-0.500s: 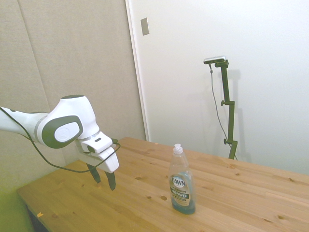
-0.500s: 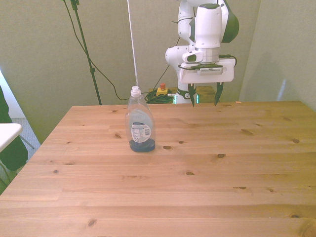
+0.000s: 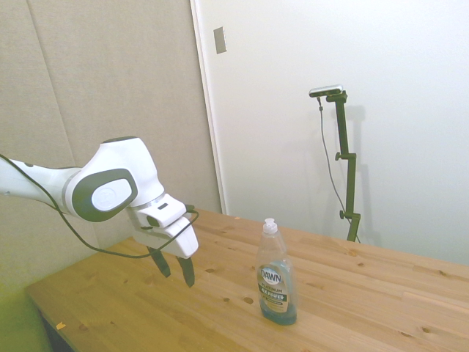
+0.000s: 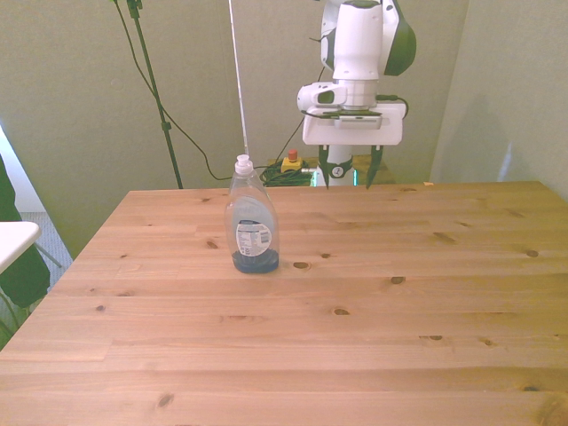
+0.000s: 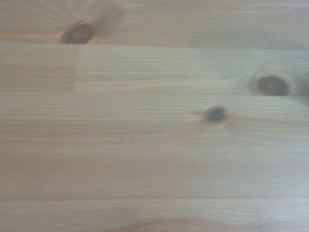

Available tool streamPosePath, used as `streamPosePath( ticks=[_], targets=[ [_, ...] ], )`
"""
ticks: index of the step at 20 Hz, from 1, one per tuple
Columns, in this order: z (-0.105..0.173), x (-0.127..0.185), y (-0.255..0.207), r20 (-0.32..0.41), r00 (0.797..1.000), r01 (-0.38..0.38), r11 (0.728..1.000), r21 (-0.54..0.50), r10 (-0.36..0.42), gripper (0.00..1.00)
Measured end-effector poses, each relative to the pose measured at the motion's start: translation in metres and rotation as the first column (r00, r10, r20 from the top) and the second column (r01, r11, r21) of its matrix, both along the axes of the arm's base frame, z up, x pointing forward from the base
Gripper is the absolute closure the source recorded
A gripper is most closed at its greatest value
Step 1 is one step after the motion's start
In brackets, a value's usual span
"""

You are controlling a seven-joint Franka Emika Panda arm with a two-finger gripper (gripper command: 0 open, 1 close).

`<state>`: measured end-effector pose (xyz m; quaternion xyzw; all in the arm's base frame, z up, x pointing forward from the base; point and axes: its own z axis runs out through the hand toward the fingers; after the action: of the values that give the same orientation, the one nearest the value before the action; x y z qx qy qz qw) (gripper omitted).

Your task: Knock down the dish soap

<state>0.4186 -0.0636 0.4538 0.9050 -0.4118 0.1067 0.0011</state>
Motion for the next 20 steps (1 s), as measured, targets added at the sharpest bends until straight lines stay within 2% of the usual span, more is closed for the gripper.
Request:
streamPosePath(
  ticks=[5,10,14,20],
  targets=[
    [0.012,0.006,-0.059,0.036,0.998,0.047,0.999,-0.027,-0.046,1.0],
    [0.013,0.011,-0.109,0.037,0.996,0.086,0.996,-0.034,-0.085,1.0],
    [0.004,0.017,-0.134,0.04,0.993,0.113,0.992,-0.055,-0.11,1.0],
    [0.0,0.042,-0.151,0.064,0.988,0.146,0.987,-0.063,-0.142,1.0]
  ],
)
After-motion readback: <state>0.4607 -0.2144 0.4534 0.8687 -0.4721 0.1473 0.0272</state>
